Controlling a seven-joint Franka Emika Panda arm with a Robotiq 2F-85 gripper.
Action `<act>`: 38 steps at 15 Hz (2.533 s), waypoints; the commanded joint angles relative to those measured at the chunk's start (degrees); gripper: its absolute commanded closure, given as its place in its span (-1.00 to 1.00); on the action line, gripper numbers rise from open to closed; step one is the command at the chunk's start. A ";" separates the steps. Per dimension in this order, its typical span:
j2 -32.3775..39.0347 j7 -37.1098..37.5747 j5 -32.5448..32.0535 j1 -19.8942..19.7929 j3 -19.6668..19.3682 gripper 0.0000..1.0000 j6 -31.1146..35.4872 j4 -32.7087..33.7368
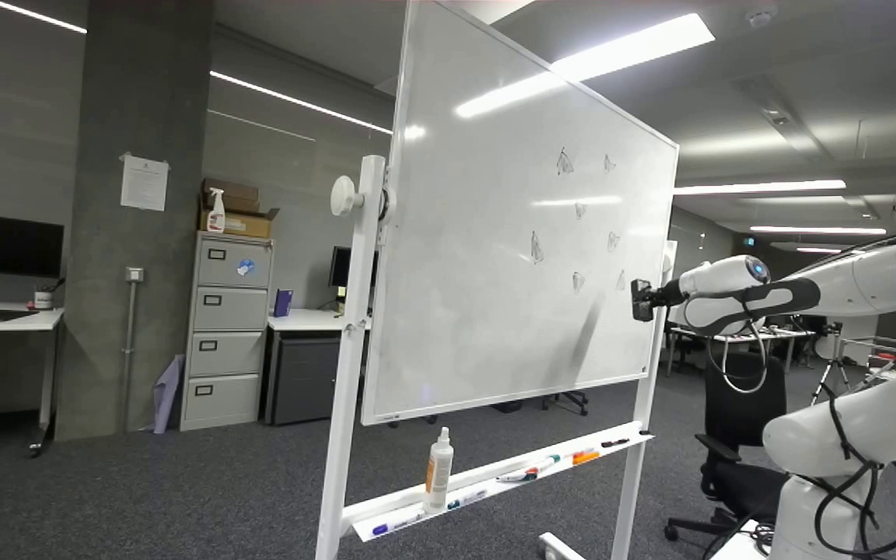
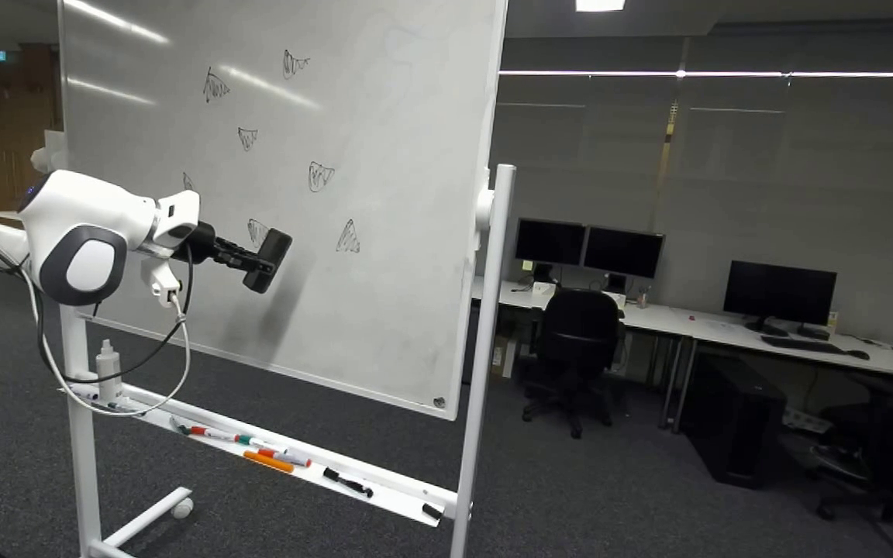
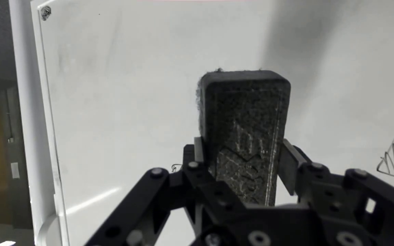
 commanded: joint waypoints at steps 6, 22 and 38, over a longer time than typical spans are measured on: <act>-0.43 -1.98 2.42 -0.01 0.48 -0.10 -0.03 -0.03; 1.86 -10.44 2.16 12.18 -12.25 0.40 -1.91 5.83; 4.20 -21.00 4.72 35.91 -35.41 0.40 -1.10 14.71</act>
